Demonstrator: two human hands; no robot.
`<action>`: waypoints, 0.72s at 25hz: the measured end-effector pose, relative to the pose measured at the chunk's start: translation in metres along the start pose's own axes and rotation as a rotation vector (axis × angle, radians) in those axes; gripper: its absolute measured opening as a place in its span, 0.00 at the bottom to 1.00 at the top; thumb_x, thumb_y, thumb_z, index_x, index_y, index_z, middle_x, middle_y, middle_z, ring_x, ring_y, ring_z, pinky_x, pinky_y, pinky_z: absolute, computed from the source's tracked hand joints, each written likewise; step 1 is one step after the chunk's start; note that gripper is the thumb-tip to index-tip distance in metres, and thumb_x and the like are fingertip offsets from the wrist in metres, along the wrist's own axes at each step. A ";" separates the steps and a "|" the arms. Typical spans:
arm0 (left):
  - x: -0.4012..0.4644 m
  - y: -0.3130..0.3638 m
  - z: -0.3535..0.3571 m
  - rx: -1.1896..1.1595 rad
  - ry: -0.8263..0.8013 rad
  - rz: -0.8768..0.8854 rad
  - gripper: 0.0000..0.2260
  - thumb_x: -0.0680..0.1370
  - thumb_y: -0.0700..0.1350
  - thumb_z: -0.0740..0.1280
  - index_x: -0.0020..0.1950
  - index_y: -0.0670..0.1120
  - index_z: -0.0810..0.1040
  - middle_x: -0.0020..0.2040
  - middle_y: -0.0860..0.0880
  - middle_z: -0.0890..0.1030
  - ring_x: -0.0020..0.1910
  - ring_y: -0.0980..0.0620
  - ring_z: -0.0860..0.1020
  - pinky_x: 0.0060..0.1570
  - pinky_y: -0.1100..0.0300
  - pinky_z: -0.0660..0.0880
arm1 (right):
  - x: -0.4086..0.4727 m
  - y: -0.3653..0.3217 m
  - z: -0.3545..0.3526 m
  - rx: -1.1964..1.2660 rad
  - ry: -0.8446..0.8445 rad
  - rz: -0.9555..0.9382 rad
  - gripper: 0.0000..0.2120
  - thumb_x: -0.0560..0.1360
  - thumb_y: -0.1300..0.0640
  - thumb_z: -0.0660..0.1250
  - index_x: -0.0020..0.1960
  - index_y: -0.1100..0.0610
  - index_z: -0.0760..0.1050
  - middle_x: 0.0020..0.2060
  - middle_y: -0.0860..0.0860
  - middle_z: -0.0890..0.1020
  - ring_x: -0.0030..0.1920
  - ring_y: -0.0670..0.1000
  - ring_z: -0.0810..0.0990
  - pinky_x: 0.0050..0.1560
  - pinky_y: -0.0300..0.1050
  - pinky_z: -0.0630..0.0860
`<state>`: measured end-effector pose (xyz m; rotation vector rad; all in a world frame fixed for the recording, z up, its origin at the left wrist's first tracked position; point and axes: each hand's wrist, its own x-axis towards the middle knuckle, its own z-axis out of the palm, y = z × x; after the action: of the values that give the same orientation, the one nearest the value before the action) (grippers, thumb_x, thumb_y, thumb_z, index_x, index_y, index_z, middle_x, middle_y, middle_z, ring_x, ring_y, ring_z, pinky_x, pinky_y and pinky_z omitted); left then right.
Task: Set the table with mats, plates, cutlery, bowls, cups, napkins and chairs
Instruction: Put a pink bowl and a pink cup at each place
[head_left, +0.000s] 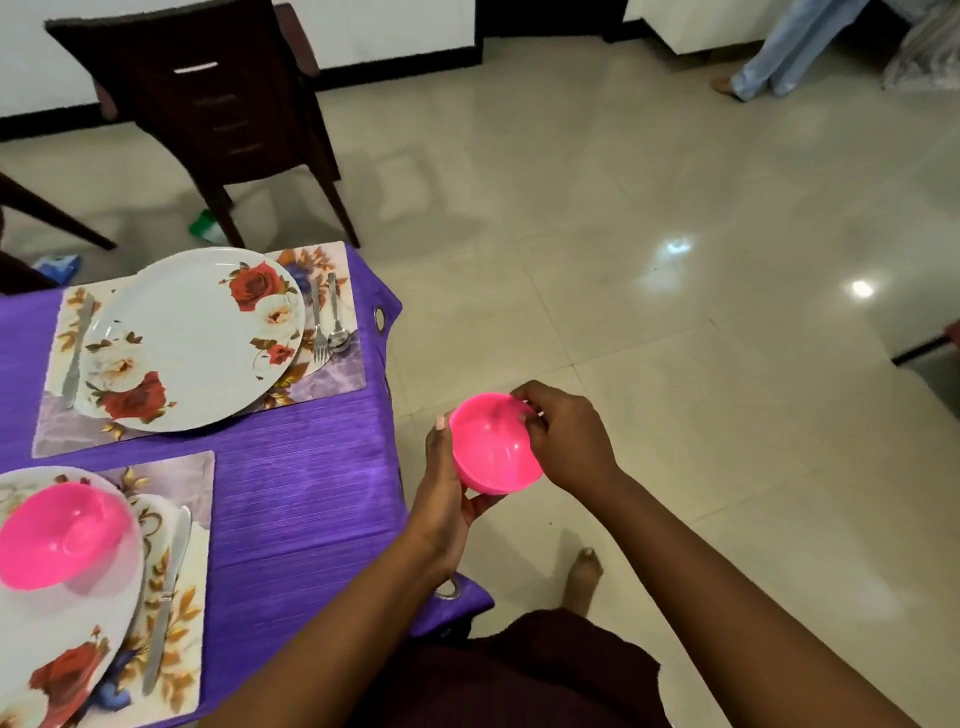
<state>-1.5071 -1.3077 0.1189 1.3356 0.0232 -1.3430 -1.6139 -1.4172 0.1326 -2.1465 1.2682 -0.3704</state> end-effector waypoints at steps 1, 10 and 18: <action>0.006 0.000 0.011 -0.022 0.036 0.010 0.21 0.79 0.65 0.56 0.65 0.55 0.73 0.62 0.44 0.77 0.60 0.45 0.77 0.46 0.51 0.80 | 0.014 0.007 -0.003 -0.004 -0.025 -0.033 0.14 0.76 0.65 0.62 0.57 0.55 0.80 0.48 0.53 0.85 0.46 0.55 0.81 0.41 0.39 0.67; 0.052 0.009 0.117 -0.308 0.265 0.286 0.22 0.75 0.51 0.70 0.68 0.55 0.69 0.64 0.45 0.75 0.60 0.44 0.77 0.48 0.48 0.81 | 0.140 0.031 -0.057 -0.033 -0.229 -0.467 0.11 0.78 0.62 0.60 0.57 0.55 0.77 0.48 0.54 0.84 0.46 0.57 0.81 0.42 0.45 0.74; 0.134 0.063 0.150 -0.487 0.701 0.425 0.18 0.75 0.38 0.64 0.60 0.57 0.75 0.61 0.44 0.74 0.59 0.40 0.75 0.41 0.49 0.81 | 0.252 0.016 -0.035 0.041 -0.352 -0.773 0.15 0.75 0.57 0.57 0.58 0.53 0.77 0.47 0.51 0.84 0.43 0.57 0.81 0.40 0.46 0.75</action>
<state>-1.5162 -1.5184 0.1226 1.2329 0.4859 -0.4264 -1.5165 -1.6531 0.1334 -2.4555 0.2028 -0.2968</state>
